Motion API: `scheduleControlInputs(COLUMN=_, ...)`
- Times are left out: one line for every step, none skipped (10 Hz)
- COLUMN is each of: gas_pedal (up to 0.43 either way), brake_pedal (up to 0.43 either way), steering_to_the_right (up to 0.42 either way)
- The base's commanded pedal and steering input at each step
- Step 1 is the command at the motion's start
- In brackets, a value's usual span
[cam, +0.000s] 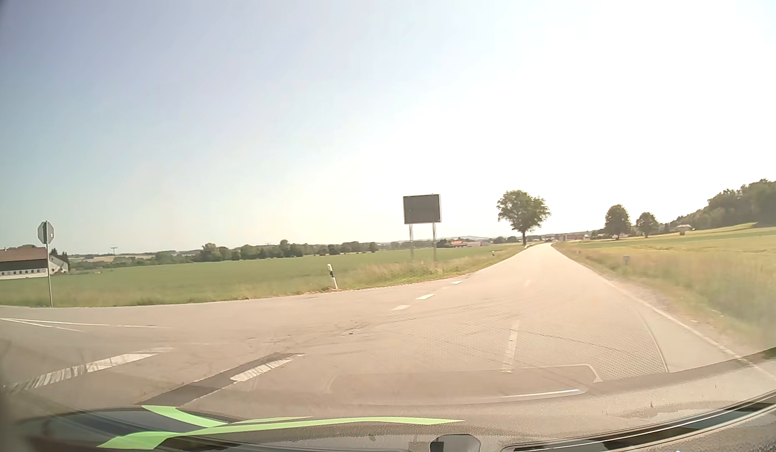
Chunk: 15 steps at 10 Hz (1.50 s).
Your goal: Follow the waypoints while adhering to traffic rules and regulations
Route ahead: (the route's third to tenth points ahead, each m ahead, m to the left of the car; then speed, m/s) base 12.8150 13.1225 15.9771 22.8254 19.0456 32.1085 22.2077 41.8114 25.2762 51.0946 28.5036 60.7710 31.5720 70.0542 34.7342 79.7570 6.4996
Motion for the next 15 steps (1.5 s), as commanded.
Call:
scheduleControlInputs(gas_pedal=0.047, brake_pedal=0.0, steering_to_the_right=-0.293)
scheduleControlInputs(gas_pedal=0.059, brake_pedal=0.0, steering_to_the_right=-0.306)
scheduleControlInputs(gas_pedal=0.079, brake_pedal=0.0, steering_to_the_right=-0.32)
scheduleControlInputs(gas_pedal=0.087, brake_pedal=0.0, steering_to_the_right=-0.333)
scheduleControlInputs(gas_pedal=0.098, brake_pedal=0.0, steering_to_the_right=-0.349)
scheduleControlInputs(gas_pedal=0.118, brake_pedal=0.0, steering_to_the_right=-0.363)
scheduleControlInputs(gas_pedal=0.118, brake_pedal=0.0, steering_to_the_right=-0.374)
scheduleControlInputs(gas_pedal=0.118, brake_pedal=0.0, steering_to_the_right=-0.384)
scheduleControlInputs(gas_pedal=0.118, brake_pedal=0.0, steering_to_the_right=-0.389)
scheduleControlInputs(gas_pedal=0.118, brake_pedal=0.0, steering_to_the_right=-0.391)
scheduleControlInputs(gas_pedal=0.15, brake_pedal=0.0, steering_to_the_right=-0.391)
scheduleControlInputs(gas_pedal=0.177, brake_pedal=0.0, steering_to_the_right=-0.39)
scheduleControlInputs(gas_pedal=0.228, brake_pedal=0.0, steering_to_the_right=-0.39)
scheduleControlInputs(gas_pedal=0.228, brake_pedal=0.0, steering_to_the_right=-0.39)
scheduleControlInputs(gas_pedal=0.24, brake_pedal=0.0, steering_to_the_right=-0.383)
